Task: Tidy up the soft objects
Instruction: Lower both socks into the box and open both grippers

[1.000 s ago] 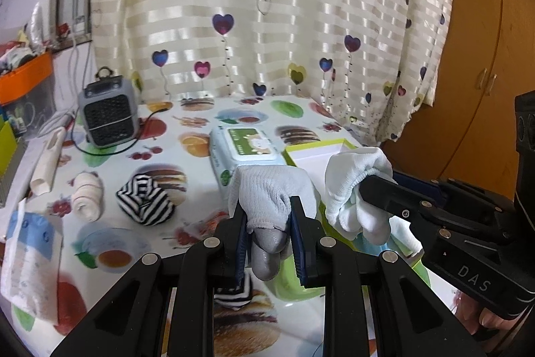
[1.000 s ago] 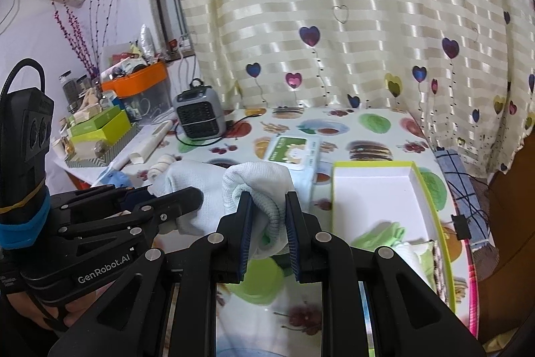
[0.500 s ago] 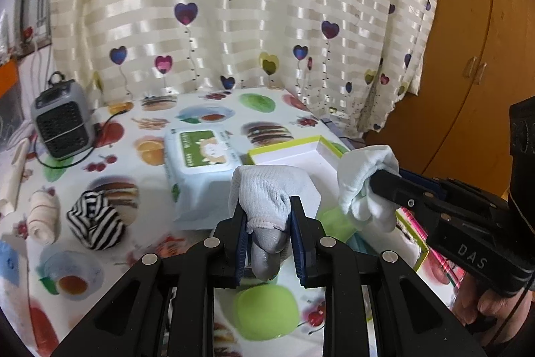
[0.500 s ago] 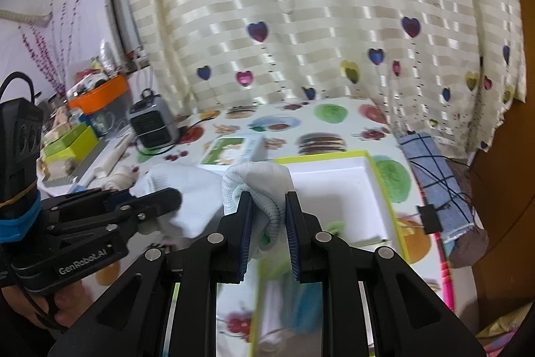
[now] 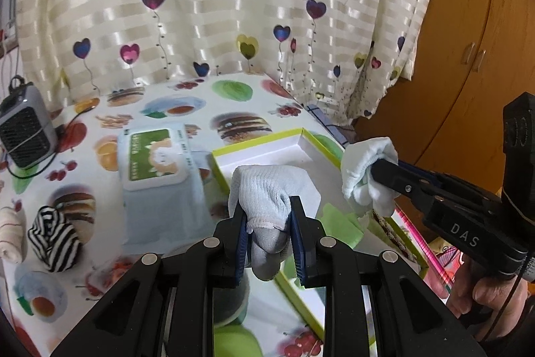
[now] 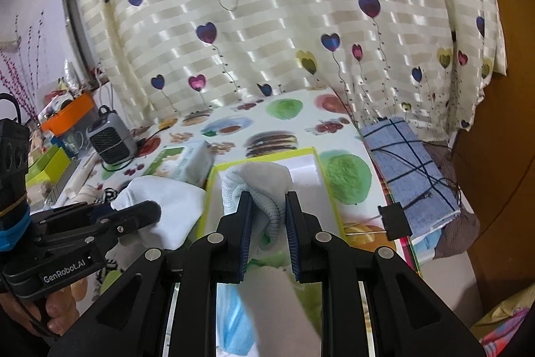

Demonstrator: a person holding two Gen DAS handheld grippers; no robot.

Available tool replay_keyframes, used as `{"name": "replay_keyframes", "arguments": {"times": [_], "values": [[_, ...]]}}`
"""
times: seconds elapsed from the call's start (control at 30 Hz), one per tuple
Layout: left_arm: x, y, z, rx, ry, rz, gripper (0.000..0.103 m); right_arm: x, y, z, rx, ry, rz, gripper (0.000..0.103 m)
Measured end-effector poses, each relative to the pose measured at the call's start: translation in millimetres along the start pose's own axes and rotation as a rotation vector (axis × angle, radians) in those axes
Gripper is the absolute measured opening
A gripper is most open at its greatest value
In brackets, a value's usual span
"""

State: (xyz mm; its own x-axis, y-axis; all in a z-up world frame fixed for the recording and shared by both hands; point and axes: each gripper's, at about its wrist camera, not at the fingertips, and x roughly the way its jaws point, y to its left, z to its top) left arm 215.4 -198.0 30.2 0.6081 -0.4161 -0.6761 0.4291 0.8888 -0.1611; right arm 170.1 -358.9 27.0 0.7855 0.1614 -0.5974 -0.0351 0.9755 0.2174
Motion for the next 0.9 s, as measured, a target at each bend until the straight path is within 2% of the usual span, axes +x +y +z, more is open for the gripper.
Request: {"name": "replay_keyframes", "arguments": {"times": [0.4, 0.47, 0.5, 0.53, 0.6, 0.9], "values": [[40.6, -8.4, 1.3, 0.001, 0.091, 0.014, 0.024, 36.6, -23.7, -11.5, 0.053, 0.102, -0.015, 0.023], [45.1, -9.6, 0.5, 0.0, 0.101, 0.017, 0.025, 36.2, -24.3, -13.0, 0.044, 0.096, -0.023, 0.026], [46.7, -9.7, 0.1, -0.001, 0.105, 0.011, 0.026, 35.0, -24.7, -13.4, 0.04, 0.088, -0.024, 0.031], [49.3, -10.0, 0.2, -0.005, 0.113, -0.002, 0.028, 34.0, -25.2, -13.6, 0.039, 0.081, -0.026, 0.04], [51.5, -10.7, -0.2, -0.01, 0.121, -0.019, 0.029, 31.8, -25.7, -13.1, 0.04, 0.071, -0.023, 0.05], [33.5, -13.8, 2.6, 0.004, 0.08, -0.043, 0.033, 12.5, -17.0, -13.4, 0.029, 0.037, -0.023, 0.05]]}}
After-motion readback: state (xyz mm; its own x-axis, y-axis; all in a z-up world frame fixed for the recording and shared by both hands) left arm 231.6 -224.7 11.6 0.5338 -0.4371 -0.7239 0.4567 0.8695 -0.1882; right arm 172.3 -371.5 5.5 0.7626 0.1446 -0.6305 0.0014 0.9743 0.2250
